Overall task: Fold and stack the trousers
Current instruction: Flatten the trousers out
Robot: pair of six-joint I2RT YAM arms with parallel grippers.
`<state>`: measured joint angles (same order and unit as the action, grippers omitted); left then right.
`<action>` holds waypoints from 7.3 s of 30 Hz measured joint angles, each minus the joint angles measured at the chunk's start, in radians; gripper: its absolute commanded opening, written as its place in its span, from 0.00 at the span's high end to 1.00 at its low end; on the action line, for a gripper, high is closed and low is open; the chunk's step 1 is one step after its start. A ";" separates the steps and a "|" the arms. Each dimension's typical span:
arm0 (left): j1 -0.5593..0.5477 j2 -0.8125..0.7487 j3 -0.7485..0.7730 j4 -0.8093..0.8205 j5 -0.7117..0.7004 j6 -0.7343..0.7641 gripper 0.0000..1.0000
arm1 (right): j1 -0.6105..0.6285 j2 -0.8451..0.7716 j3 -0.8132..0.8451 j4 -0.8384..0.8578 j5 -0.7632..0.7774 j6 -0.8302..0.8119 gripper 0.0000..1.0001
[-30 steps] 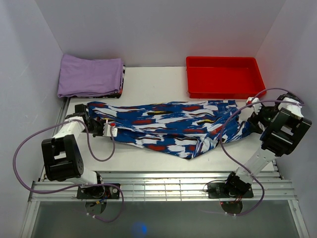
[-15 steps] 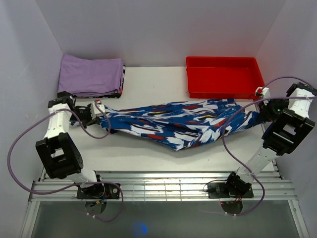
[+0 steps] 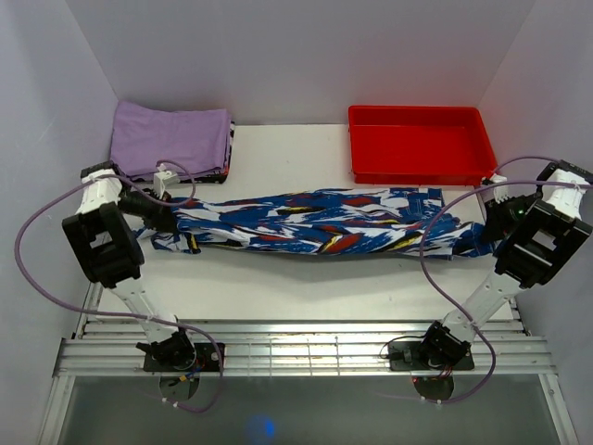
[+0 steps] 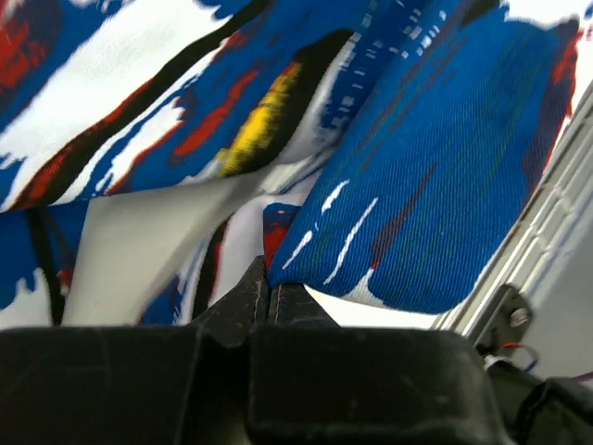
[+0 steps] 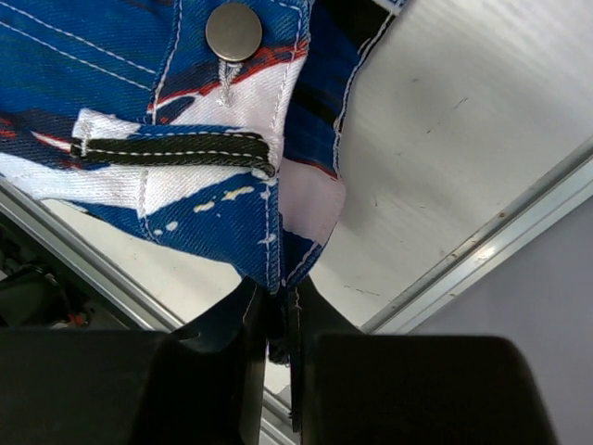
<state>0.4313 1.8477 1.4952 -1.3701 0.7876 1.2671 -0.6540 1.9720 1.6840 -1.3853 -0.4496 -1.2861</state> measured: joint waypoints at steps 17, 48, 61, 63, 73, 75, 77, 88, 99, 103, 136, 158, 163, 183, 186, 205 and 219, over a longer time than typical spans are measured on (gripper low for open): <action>-0.029 0.579 0.600 0.022 0.085 -0.625 0.24 | 0.006 0.065 -0.035 0.103 0.093 0.258 0.92; -0.246 -0.111 -0.443 0.539 -0.261 0.307 0.28 | 0.009 0.060 -0.079 0.185 0.136 0.294 0.92; -0.185 -0.110 -0.406 0.386 -0.214 0.229 1.00 | 0.013 0.047 -0.079 0.177 0.137 0.295 0.92; -0.114 -0.100 -0.323 0.294 -0.169 0.198 1.00 | 0.015 0.034 -0.078 0.177 0.136 0.295 0.92; 0.323 -0.010 0.044 0.051 0.054 -0.161 1.00 | -0.003 -0.002 -0.058 0.177 0.145 0.336 0.92; 0.379 0.043 0.063 0.010 0.068 -0.254 1.00 | -0.013 -0.003 -0.059 0.175 0.154 0.364 0.92; 0.433 0.112 0.091 -0.022 0.093 -0.354 1.00 | -0.023 -0.003 -0.059 0.172 0.164 0.402 0.92; 0.566 0.244 0.122 -0.087 0.003 -0.535 1.00 | -0.082 -0.037 -0.365 0.239 0.298 0.505 0.92; 0.457 0.222 0.038 0.142 -0.182 -0.602 0.58 | -0.136 -0.142 -0.577 0.325 0.427 0.463 0.48; 0.369 0.220 0.070 0.241 -0.225 -0.621 0.07 | -0.141 -0.140 -0.521 0.334 0.440 0.431 0.22; 0.322 -0.172 -0.538 0.315 -0.454 -0.378 0.56 | 0.262 -0.342 -0.612 0.593 0.216 0.375 0.65; 0.296 -0.196 -0.067 0.232 -0.145 -0.275 0.06 | 0.262 -0.434 -0.595 0.587 0.151 0.238 0.56; 0.216 0.019 0.164 0.335 -0.016 -0.386 0.07 | 0.273 -0.360 -0.389 0.563 0.091 0.286 0.54; 0.021 0.396 0.363 0.356 -0.144 -0.280 1.00 | 0.316 -0.157 -0.386 0.676 0.216 0.402 0.50; 0.015 0.323 0.315 0.334 -0.203 -0.263 1.00 | 0.316 -0.158 -0.407 0.698 0.236 0.408 0.51; 0.023 -0.019 0.217 0.283 -0.502 -0.216 1.00 | 0.316 -0.182 -0.476 0.811 0.320 0.412 0.55; 0.015 0.406 0.368 0.434 -0.526 -0.255 1.00 | 0.299 -0.125 -0.172 0.712 0.221 0.381 0.31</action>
<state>0.4465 2.2536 1.8633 -0.9363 0.2611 1.0122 -0.3550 1.8469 1.5116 -0.6735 -0.2287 -0.9051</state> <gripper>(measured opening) 0.023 0.651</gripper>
